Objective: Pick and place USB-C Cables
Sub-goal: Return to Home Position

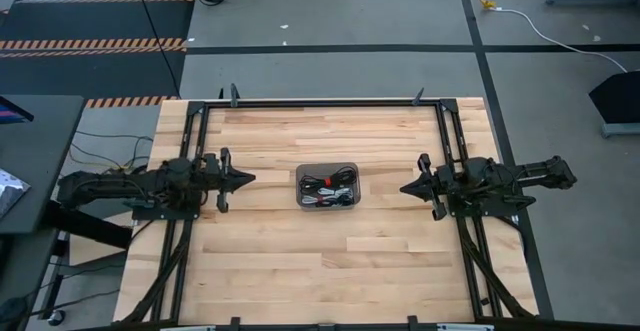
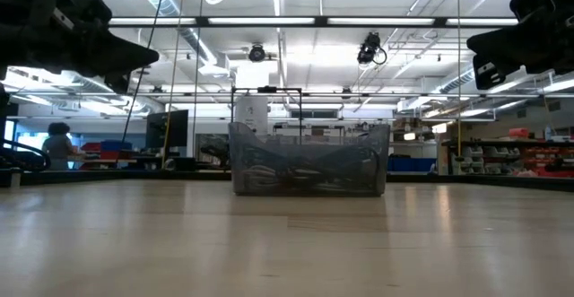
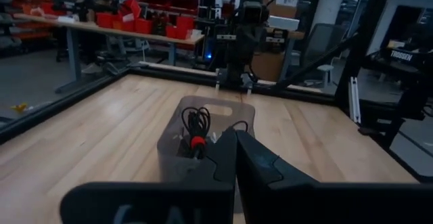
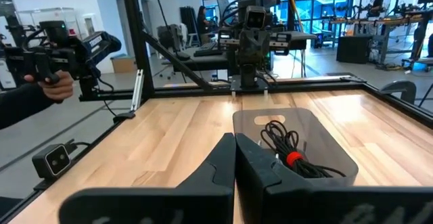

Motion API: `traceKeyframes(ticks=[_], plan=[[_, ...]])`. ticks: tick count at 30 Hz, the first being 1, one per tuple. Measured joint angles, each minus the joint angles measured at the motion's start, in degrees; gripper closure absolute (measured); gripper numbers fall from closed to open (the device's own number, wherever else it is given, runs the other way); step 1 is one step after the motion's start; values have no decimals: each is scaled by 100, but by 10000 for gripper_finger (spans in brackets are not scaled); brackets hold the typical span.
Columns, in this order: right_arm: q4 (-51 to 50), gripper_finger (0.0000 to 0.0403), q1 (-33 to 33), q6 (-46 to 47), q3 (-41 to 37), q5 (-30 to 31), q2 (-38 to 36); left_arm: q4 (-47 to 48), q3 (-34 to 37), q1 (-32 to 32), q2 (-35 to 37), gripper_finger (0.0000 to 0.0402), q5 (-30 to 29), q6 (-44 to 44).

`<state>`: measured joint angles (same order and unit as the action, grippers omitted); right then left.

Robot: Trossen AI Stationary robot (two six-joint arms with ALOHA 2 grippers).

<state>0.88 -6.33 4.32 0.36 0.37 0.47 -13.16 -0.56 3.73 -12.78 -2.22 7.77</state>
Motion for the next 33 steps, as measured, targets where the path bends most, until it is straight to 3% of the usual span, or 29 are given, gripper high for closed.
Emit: traceKeyframes(ticks=[15,33], plan=[[31,394,0,-1,0,5,0,1083,2,-11,429,393,98,339],[36,394,0,-1,0,3,0,1017,2,-11,417,392,97,206]])
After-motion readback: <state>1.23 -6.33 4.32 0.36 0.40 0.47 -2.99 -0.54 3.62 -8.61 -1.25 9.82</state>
